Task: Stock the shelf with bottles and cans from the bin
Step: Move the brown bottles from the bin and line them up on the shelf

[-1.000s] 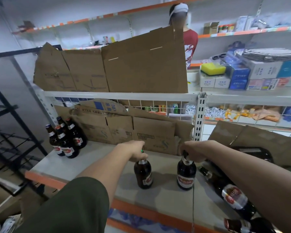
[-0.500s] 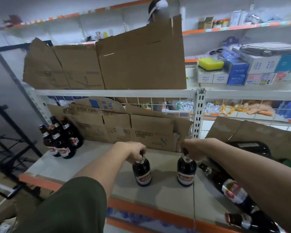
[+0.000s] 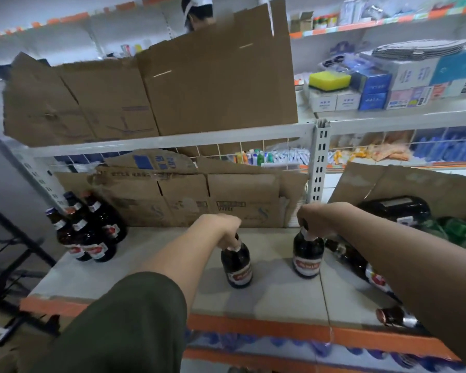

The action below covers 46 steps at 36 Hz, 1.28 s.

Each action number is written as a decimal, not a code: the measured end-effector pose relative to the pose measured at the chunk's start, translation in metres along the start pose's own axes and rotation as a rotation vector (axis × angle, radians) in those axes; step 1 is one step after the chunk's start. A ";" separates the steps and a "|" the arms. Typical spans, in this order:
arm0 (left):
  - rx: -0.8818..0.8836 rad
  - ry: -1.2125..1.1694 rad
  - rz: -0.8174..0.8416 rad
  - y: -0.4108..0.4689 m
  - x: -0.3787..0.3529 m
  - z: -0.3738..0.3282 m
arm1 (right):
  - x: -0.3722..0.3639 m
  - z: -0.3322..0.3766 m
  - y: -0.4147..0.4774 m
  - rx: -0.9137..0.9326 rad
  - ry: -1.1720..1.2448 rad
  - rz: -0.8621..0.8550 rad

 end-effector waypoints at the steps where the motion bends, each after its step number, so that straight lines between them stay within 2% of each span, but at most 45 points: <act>1: -0.014 0.004 0.007 0.001 -0.001 0.002 | 0.000 0.000 -0.001 -0.007 0.005 0.000; 8: -0.073 -0.059 -0.026 -0.008 0.002 0.006 | 0.002 -0.001 0.003 0.030 0.036 -0.009; 12: -0.038 -0.285 -0.085 -0.006 -0.002 0.009 | 0.003 -0.001 0.007 0.052 0.019 -0.045; 16: 0.121 -0.337 -0.144 -0.011 -0.001 0.011 | 0.005 0.000 0.008 0.068 0.003 -0.077; 18: 0.223 -0.360 -0.126 -0.017 0.001 0.012 | 0.005 0.003 0.008 0.058 -0.039 -0.068; 21: 0.273 -0.443 -0.096 -0.021 0.000 0.014 | 0.008 0.007 0.005 0.071 -0.056 -0.069; 30: 0.252 -0.375 -0.038 -0.048 0.009 0.033 | 0.019 0.006 -0.017 0.019 -0.023 -0.060; 37: 0.245 -0.431 -0.065 -0.086 0.017 0.097 | 0.056 0.069 -0.021 0.052 0.061 0.020; 39: 0.240 -0.432 -0.086 -0.097 0.018 0.121 | 0.073 0.092 -0.019 0.072 0.111 -0.056; 42: 0.233 -0.403 -0.128 -0.113 0.015 0.165 | 0.101 0.142 -0.018 0.129 0.050 -0.219; 46: 0.215 -0.324 -0.205 -0.135 0.010 0.230 | 0.127 0.216 -0.009 0.173 0.023 -0.267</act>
Point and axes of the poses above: each hand's wrist, its own y-axis towards the middle knuckle, its own x-axis out of the back of the hand, z = x × y, the point moved 6 cm from there along y, towards the middle knuckle, and after that the axes turned 7 degrees about -y, right-handed, at the moved point
